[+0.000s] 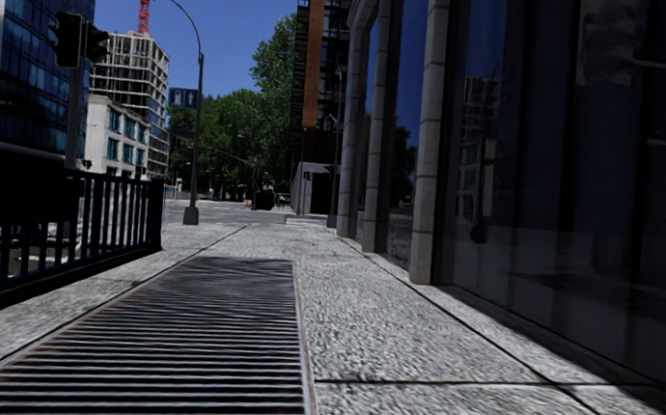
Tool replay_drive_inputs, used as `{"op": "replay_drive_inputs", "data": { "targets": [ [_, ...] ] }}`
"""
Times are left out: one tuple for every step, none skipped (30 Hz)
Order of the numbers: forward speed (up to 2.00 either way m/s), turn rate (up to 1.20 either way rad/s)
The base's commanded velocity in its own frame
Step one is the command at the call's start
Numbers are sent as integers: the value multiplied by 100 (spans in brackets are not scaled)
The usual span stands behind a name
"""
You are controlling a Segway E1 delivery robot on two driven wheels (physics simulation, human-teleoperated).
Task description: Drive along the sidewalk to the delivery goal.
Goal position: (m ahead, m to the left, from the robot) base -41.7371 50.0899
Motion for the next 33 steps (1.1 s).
{"op": "replay_drive_inputs", "data": {
  "targets": [
    [186, 0],
    [185, 0],
    [185, 0],
    [185, 0],
    [185, 0],
    [185, 0],
    [185, 0],
    [185, 0],
    [185, 0],
    [185, 0],
    [185, 0],
    [185, 0],
    [185, 0],
    [185, 0],
    [185, 0],
    [185, 0],
    [185, 0],
    [185, 0],
    [185, 0],
    [186, 0],
    [186, 0],
    [187, 0],
    [190, 0],
    [190, 0],
    [195, 0],
    [198, 0],
    [200, 0],
    [200, 0],
    [200, 0],
    [200, 1],
    [187, 2],
    [175, 3],
    [172, 3]
  ]
}}
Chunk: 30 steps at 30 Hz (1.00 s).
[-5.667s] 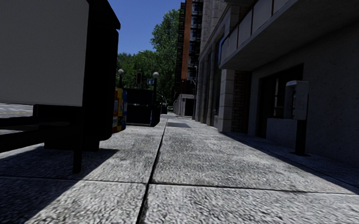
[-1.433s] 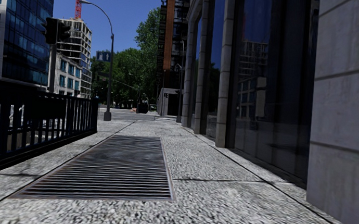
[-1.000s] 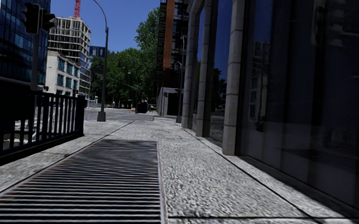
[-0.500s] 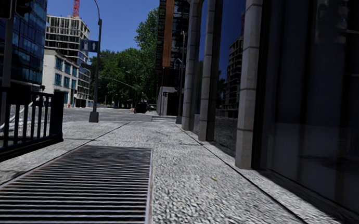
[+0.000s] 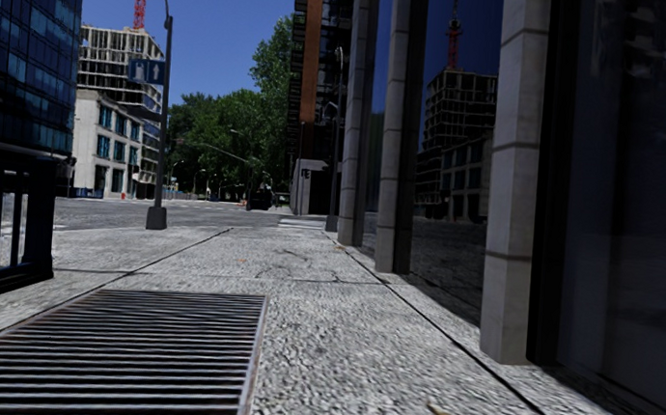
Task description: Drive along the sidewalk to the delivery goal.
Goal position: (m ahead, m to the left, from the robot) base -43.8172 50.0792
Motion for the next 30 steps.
{"op": "replay_drive_inputs", "data": {
  "targets": [
    [171, 4],
    [171, 4],
    [171, 6],
    [171, 10],
    [171, 14],
    [171, 14],
    [171, 14],
    [171, 14],
    [171, 15],
    [171, 19],
    [171, 25],
    [171, 27],
    [171, 27],
    [171, 28],
    [171, 30],
    [171, 34],
    [171, 38],
    [171, 41],
    [171, 42],
    [171, 42],
    [171, 44],
    [171, 48],
    [171, 51],
    [171, 52],
    [171, 52],
    [171, 52],
    [171, 53],
    [171, 53],
    [171, 53],
    [171, 53]
  ]
}}
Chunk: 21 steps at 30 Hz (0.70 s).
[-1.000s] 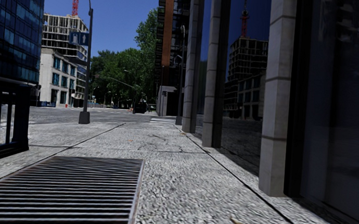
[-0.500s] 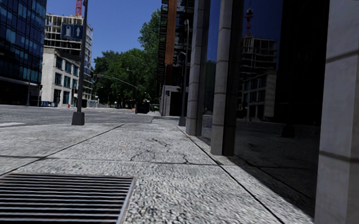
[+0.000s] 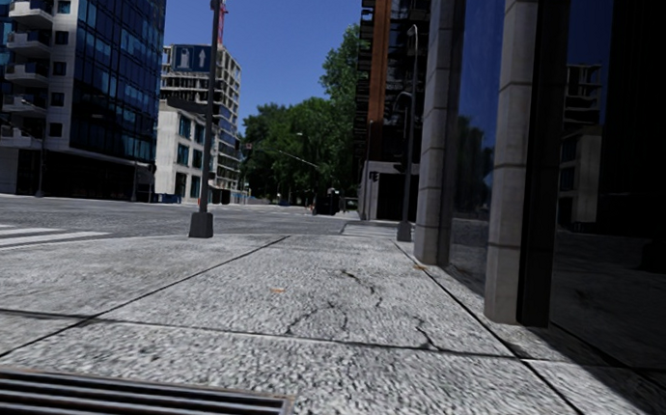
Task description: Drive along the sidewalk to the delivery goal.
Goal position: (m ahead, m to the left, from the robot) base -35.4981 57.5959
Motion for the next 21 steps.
{"op": "replay_drive_inputs", "data": {
  "targets": [
    [171, 53],
    [173, 53],
    [173, 53],
    [173, 53],
    [173, 53],
    [173, 53],
    [173, 53],
    [174, 53],
    [177, 53],
    [180, 53],
    [182, 53],
    [182, 53],
    [189, 53],
    [193, 53],
    [194, 53],
    [195, 53],
    [195, 53],
    [195, 53],
    [195, 53],
    [196, 53],
    [196, 53]
  ]
}}
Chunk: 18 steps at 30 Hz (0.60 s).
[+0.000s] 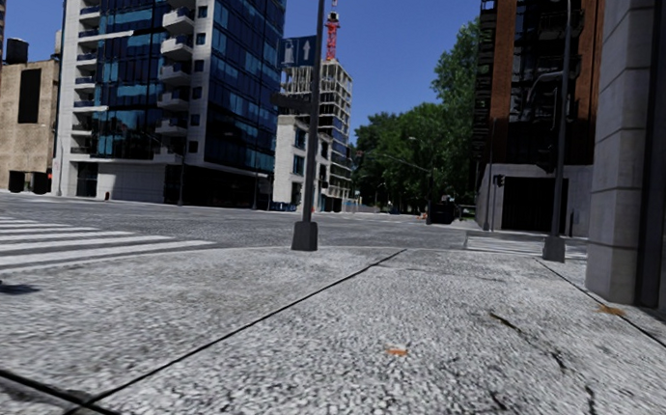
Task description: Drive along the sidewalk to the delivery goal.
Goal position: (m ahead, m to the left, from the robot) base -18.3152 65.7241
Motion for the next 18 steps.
{"op": "replay_drive_inputs", "data": {
  "targets": [
    [196, 53],
    [196, 53],
    [196, 53],
    [196, 53],
    [196, 53],
    [196, 53],
    [196, 53],
    [196, 53],
    [200, 53],
    [200, 53],
    [200, 53],
    [200, 53],
    [200, 53],
    [200, 53],
    [200, 53],
    [200, 53],
    [200, 53],
    [200, 53]
  ]
}}
